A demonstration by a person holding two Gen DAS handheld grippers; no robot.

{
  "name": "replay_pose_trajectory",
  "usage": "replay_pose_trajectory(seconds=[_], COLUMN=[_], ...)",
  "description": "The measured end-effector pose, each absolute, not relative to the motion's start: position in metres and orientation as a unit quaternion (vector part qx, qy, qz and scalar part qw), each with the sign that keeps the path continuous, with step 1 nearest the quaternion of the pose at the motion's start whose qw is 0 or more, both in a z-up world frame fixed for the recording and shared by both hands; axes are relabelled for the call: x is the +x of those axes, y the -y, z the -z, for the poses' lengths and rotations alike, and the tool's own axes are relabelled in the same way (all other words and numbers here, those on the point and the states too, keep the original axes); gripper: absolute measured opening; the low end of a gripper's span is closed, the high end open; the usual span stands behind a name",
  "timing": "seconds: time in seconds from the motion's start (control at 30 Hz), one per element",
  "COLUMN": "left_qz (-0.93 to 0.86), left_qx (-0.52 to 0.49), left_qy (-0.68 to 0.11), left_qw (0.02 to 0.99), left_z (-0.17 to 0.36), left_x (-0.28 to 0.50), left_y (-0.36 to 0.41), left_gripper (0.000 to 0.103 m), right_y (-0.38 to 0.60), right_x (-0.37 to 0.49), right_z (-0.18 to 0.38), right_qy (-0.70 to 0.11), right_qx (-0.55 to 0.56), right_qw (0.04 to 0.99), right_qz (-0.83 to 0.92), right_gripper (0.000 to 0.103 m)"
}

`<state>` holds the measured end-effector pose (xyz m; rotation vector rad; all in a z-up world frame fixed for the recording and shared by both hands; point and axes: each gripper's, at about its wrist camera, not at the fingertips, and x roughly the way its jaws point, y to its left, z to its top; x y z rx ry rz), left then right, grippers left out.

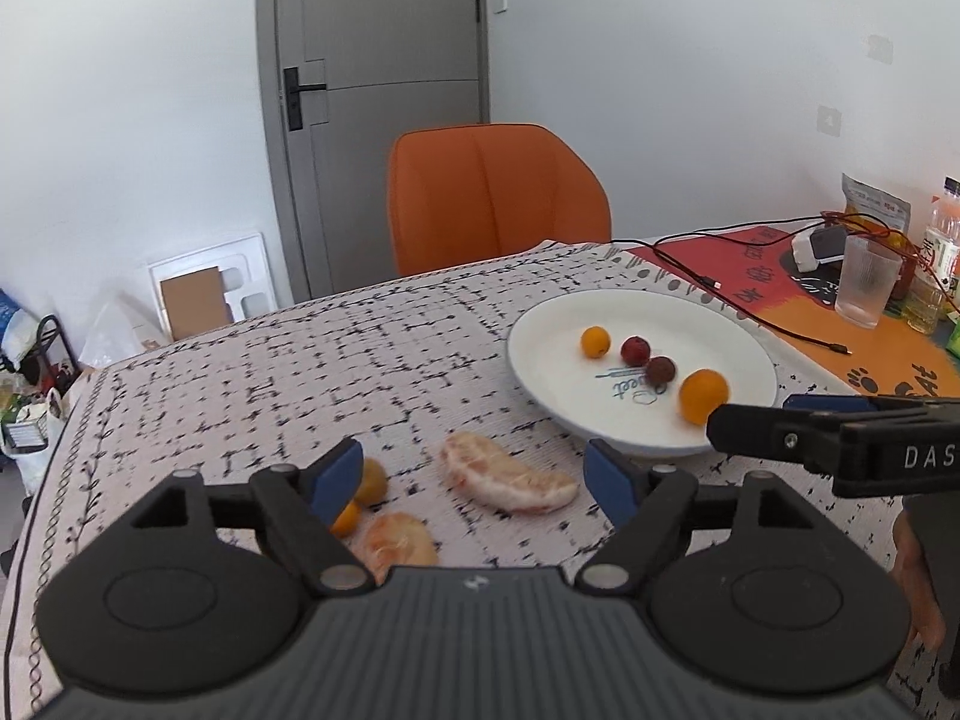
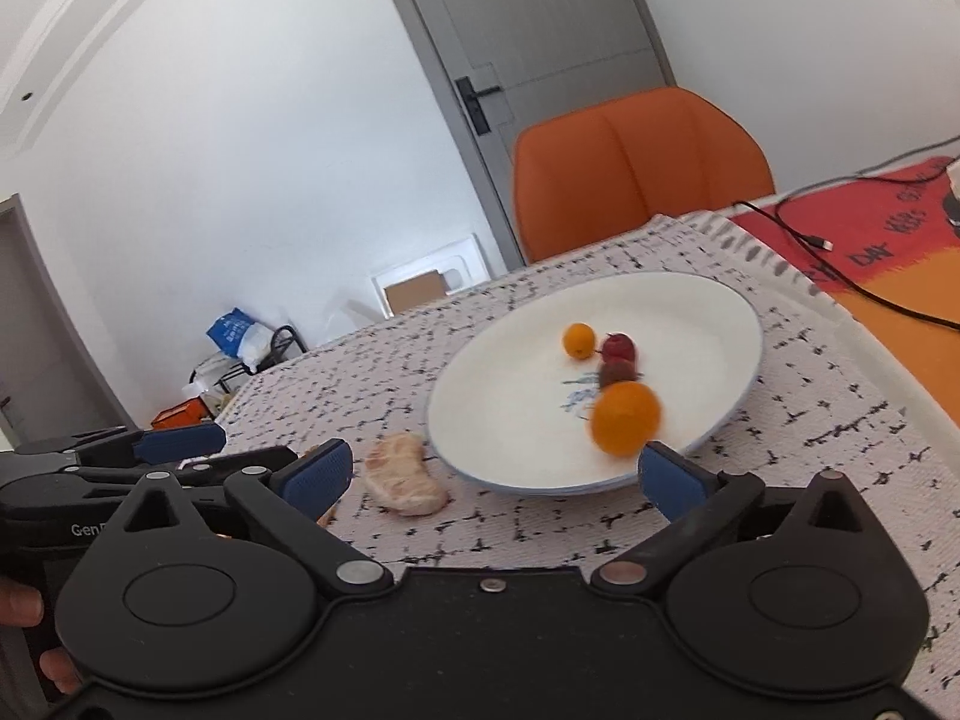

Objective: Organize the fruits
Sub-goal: 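Move both open grippers back toward the fruit on the tablecloth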

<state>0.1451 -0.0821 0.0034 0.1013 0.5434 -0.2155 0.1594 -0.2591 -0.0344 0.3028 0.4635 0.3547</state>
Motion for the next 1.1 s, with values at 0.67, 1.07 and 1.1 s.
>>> replay_pose_trajectory(seconds=[0.67,1.07,1.1], left_qz=[0.070,0.053,0.053], left_qx=[0.009,-0.027,-0.029], left_qy=[-0.282,-0.288,-0.288], left_qw=[0.957,0.956,0.956], left_z=[0.020,0.029,0.030], left_x=[0.113,0.113,0.113], left_y=[0.029,0.002,0.000], left_gripper=[0.081,0.081,0.080], right_y=[0.213,0.191,0.189], right_x=[0.148,0.150,0.151], right_z=[0.031,0.034,0.034], right_qy=[-0.250,-0.268,-0.270], right_qx=[0.081,0.068,0.066], right_qw=[0.940,0.931,0.931], right_qz=[-0.217,-0.236,-0.236], right_gripper=[0.103,0.103,0.103])
